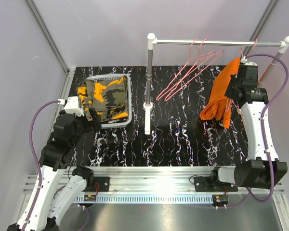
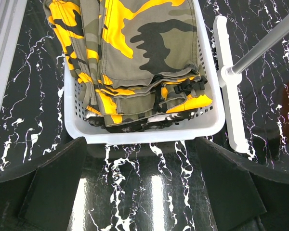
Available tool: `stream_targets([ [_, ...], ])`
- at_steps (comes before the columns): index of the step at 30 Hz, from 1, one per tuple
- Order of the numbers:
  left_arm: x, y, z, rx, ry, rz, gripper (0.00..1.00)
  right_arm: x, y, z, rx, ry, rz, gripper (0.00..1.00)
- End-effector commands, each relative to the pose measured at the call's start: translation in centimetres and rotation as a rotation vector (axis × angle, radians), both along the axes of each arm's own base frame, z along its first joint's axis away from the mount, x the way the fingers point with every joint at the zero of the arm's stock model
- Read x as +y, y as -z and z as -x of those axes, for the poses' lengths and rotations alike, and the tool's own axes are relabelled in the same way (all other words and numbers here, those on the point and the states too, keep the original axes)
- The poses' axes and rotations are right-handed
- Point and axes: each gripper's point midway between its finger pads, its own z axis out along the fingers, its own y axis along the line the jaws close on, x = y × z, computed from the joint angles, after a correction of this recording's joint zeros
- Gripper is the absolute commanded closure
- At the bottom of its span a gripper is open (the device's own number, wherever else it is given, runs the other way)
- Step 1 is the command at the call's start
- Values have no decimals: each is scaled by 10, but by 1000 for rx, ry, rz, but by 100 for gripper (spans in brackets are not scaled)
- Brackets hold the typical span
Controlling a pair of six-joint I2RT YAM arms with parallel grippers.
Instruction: Remove the trousers from the hanger
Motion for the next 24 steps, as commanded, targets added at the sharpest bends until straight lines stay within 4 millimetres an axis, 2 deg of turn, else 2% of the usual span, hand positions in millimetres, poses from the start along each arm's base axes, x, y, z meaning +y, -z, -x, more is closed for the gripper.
stream_targets([
  [1, -7, -7, -7, -36, 35, 8, 1, 0, -61, -1, -161, -5, 24, 100],
  [7, -9, -5, -7, -30, 37, 9, 1, 4, -85, 6, -203, -25, 23, 100],
  [11, -9, -5, -8, -29, 38, 9, 1, 7, -110, 10, -261, -47, 26, 100],
  [24, -9, -5, -8, -25, 39, 9, 1, 18, -169, 28, -414, -120, 47, 100],
])
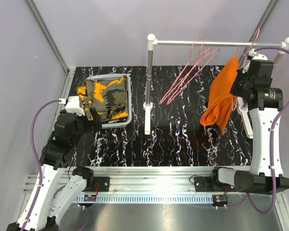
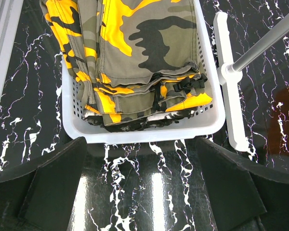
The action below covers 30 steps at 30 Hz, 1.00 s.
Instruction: Remove the trousers from the hanger
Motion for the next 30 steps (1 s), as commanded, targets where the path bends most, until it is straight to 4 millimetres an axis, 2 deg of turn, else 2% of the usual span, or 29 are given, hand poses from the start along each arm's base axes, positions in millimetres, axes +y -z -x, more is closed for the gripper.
stream_targets([
  [1, -7, -8, -7, -39, 31, 11, 1, 2, -102, -5, -360, -33, 54, 100],
  [8, -12, -10, -7, -43, 56, 23, 1, 14, -127, 6, -426, -96, 42, 100],
  [10, -18, -13, -6, -47, 85, 39, 1, 24, -132, 11, -438, -143, 19, 100],
  [14, -32, -33, -5, -84, 145, 102, 1, 36, -145, 34, -478, -183, -16, 100],
  [18, -65, -65, -2, -144, 270, 228, 1, 47, -148, 60, -505, -220, -48, 100],
  [21, -100, -97, 2, -208, 385, 283, 1, 60, -143, 79, -496, -268, -91, 100],
  [22, -122, -108, 5, -217, 422, 278, 1, 62, -139, 85, -483, -277, -103, 100],
  [23, -135, -121, 8, -250, 446, 283, 1, 65, -137, 93, -487, -285, -113, 100],
  [24, -138, -129, 4, -283, 407, 245, 1, 71, -135, 99, -485, -309, -137, 100],
  [25, -171, -134, 24, -287, 507, 241, 1, 74, -131, 105, -476, -315, -147, 100],
  [26, -191, -153, 26, -331, 532, 251, 1, 77, -131, 114, -482, -326, -159, 100],
  [27, -202, -159, 29, -374, 545, 205, 1, 79, -129, 119, -480, -334, -166, 100],
  [28, -229, -168, 56, -405, 649, 215, 1, 81, -127, 124, -477, -342, -172, 100],
  [29, -256, -180, 64, -463, 686, 235, 1, 86, -126, 134, -486, -354, -190, 100],
  [30, -269, -188, 72, -526, 724, 180, 1, 88, -126, 138, -491, -365, -192, 100],
])
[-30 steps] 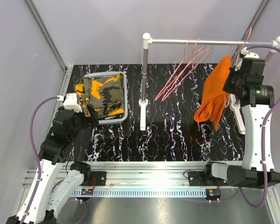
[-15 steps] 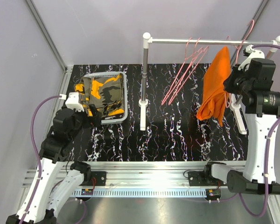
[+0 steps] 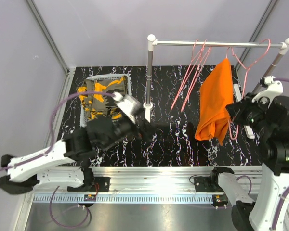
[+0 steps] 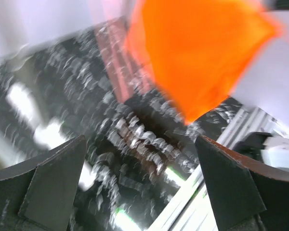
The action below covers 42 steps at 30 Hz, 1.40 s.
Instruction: Remove the trousers from the hanger
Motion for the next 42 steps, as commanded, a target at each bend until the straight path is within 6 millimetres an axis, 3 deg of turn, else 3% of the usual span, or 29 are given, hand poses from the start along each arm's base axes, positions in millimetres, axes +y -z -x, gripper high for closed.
stream_targets([
  [1, -45, -69, 28, -257, 27, 114, 1, 17, -52, 11, -243, -88, -17, 100],
  [4, -107, -73, 54, -353, 120, 56, 1, 20, -53, 25, -256, -86, -35, 100],
  [5, -119, -76, 59, -391, 135, 43, 1, 22, -53, 31, -262, -91, -45, 100],
  [6, -143, -67, 64, -403, 155, 16, 1, 23, -52, 34, -262, -95, -49, 100],
  [10, -184, -61, 76, -432, 193, 18, 1, 27, -51, 47, -262, -107, -70, 100],
  [13, -203, -50, 74, -454, 187, -6, 1, 29, -49, 54, -253, -115, -80, 100],
  [20, -223, -38, 62, -503, 127, -64, 5, 35, -49, 73, -265, -158, -96, 100],
  [27, -234, -28, 47, -505, 97, -104, 17, 43, -58, 83, -295, -215, -113, 100],
  [30, -230, -26, 43, -499, 107, -104, 28, 44, -60, 85, -302, -225, -113, 100],
  [34, -229, -20, 52, -496, 184, -104, 31, 43, -61, 82, -302, -219, -103, 100],
  [42, -225, 4, 66, -490, 292, -146, 27, 35, -59, 74, -288, -186, -76, 100],
])
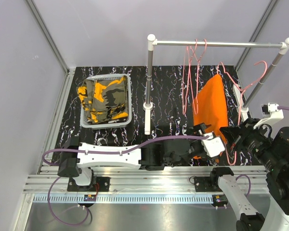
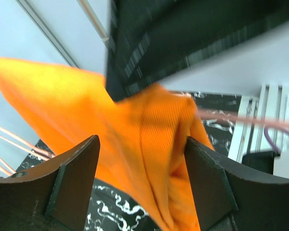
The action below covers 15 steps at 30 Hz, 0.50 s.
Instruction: Remove the trousers from the hanger
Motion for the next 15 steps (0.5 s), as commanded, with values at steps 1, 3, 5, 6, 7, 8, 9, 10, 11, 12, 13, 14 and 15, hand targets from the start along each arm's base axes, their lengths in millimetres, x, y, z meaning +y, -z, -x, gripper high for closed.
stream_targets([
  [1, 10, -16, 4, 16, 44, 58, 28, -3, -66, -11, -287, -6, 33, 100],
  [3, 13, -15, 2, 24, 47, 53, 28, -4, -66, -12, -285, -1, 37, 100],
  [5, 16, -17, -1, 32, 43, 67, 28, -4, -65, -13, -279, -3, 41, 100],
  [6, 16, -18, -5, 33, 33, 78, 28, -2, -66, -12, -281, -12, 37, 100],
  [7, 16, -21, -8, 40, 24, 87, 28, 0, -67, -9, -286, -28, 31, 100],
  [8, 16, -22, -11, 42, 10, 92, 28, 2, -67, -9, -287, -37, 28, 100],
  [9, 12, -25, -14, 43, 4, 105, 28, 3, -68, -8, -289, -44, 26, 100],
  [10, 11, -27, -15, 45, 0, 111, 27, 4, -68, -8, -287, -51, 23, 100],
  [11, 8, -26, -16, 45, -5, 110, 26, 5, -68, -6, -290, -54, 23, 100],
  [12, 4, -30, -16, 48, -1, 117, 26, 5, -68, -7, -291, -57, 20, 100],
  [13, 1, -29, -16, 49, 0, 115, 26, 7, -68, -6, -289, -65, 19, 100],
  [14, -1, -30, -15, 50, 6, 117, 25, 7, -69, -6, -292, -69, 17, 100],
  [15, -3, -32, -14, 54, 11, 123, 25, 7, -68, -6, -290, -66, 17, 100],
])
